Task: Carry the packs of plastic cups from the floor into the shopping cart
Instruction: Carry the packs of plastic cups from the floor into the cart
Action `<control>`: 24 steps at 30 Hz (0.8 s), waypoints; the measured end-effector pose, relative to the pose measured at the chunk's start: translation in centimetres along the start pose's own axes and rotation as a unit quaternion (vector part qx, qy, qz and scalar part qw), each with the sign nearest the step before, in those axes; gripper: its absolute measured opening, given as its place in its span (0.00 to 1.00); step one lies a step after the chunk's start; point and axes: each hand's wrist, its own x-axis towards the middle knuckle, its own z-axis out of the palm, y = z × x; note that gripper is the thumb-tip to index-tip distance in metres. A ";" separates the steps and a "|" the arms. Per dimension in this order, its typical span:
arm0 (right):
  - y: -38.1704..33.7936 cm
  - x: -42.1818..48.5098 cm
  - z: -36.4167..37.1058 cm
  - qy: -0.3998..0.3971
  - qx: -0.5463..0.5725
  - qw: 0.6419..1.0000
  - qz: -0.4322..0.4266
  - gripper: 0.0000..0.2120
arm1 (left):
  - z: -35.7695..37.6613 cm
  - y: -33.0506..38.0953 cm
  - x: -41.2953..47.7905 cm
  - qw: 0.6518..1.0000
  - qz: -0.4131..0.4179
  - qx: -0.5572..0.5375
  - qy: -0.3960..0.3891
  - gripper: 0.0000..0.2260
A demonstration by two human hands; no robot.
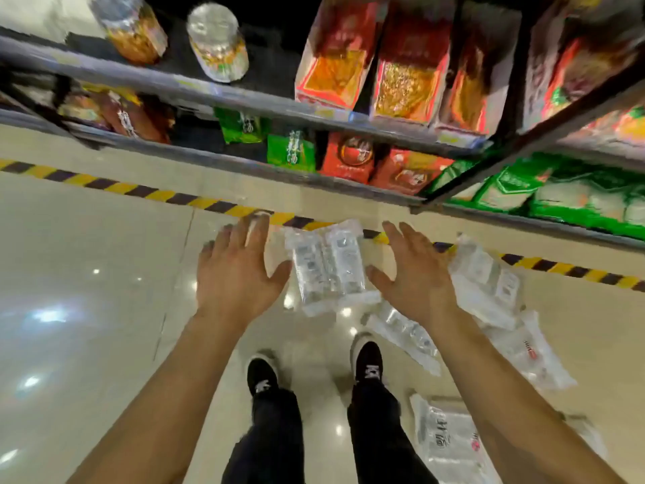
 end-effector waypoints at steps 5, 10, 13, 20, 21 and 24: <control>7.3 5.8 15.6 -0.011 -0.005 1.000 -0.025 0.36 | 17.8 0.8 3.5 0.997 -0.044 -0.055 -0.032 0.35; 13.2 12.4 28.9 -0.034 -0.012 0.999 -0.012 0.38 | 33.9 0.2 7.0 0.997 -0.039 -0.053 -0.034 0.33; 16.0 15.8 35.2 -0.037 0.008 0.999 0.022 0.39 | 41.4 -1.0 8.6 0.997 -0.045 -0.033 -0.054 0.33; 17.7 20.0 42.9 -0.094 0.129 0.983 0.085 0.39 | 49.5 -2.1 9.9 0.985 -0.059 -0.125 -0.107 0.37; 17.4 19.8 43.2 -0.093 0.173 0.977 0.085 0.40 | 49.7 -1.9 9.8 0.981 -0.060 -0.147 -0.110 0.37; 16.2 18.7 42.8 -0.080 0.210 0.971 0.083 0.41 | 48.7 -1.5 9.6 0.976 -0.071 -0.178 -0.104 0.37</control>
